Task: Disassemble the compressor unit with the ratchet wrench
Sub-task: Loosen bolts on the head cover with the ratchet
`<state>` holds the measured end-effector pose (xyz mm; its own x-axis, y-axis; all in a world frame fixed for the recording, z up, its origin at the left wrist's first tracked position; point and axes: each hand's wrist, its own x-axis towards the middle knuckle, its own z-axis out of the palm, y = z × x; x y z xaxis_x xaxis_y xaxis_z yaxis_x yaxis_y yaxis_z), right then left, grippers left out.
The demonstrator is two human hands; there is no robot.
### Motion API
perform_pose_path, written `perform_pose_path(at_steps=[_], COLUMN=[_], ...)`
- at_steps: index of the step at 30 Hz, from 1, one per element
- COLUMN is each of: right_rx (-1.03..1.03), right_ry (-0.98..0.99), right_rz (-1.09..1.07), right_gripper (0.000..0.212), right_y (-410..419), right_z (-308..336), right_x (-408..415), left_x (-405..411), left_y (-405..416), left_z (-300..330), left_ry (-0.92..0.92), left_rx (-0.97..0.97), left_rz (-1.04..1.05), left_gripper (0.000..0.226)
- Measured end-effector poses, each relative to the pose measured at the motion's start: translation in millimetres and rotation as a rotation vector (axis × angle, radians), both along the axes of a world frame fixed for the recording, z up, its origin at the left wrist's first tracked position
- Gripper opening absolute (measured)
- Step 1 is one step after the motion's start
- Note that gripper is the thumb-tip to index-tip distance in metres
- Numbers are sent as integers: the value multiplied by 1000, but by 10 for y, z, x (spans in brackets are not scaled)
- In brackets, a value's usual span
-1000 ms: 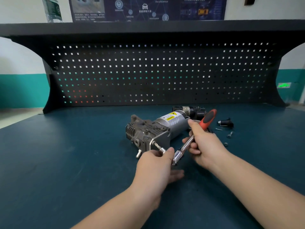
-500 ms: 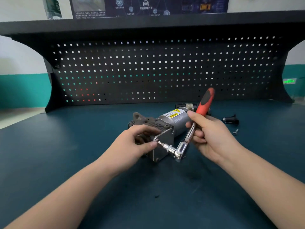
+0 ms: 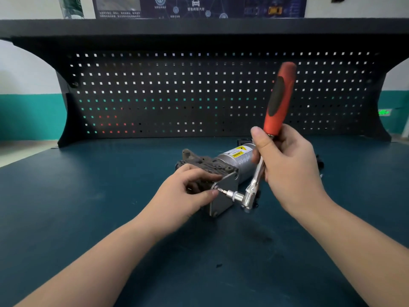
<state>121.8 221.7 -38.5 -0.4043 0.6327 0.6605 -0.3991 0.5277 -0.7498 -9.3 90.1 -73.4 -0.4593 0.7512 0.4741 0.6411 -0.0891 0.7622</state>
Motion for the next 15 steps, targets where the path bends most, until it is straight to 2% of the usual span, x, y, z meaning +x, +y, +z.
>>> perform_pose_path(at_steps=[4,9,15], right_rx=[-137,-356,-130], right_ry=[15,48,36], right_rz=[-80,-21,-102], right_gripper=[25,25,28], right_y=[18,22,-86], right_z=[-105,-141,-59], right_x=[20,-6,-61], left_x=[9,31,45], left_y=[15,40,6], left_z=[-37,-77,-37], left_ry=[-56,-123,-128], left_rx=[50,99,73], left_rz=[-4,13,-30], left_gripper=[24,22,26])
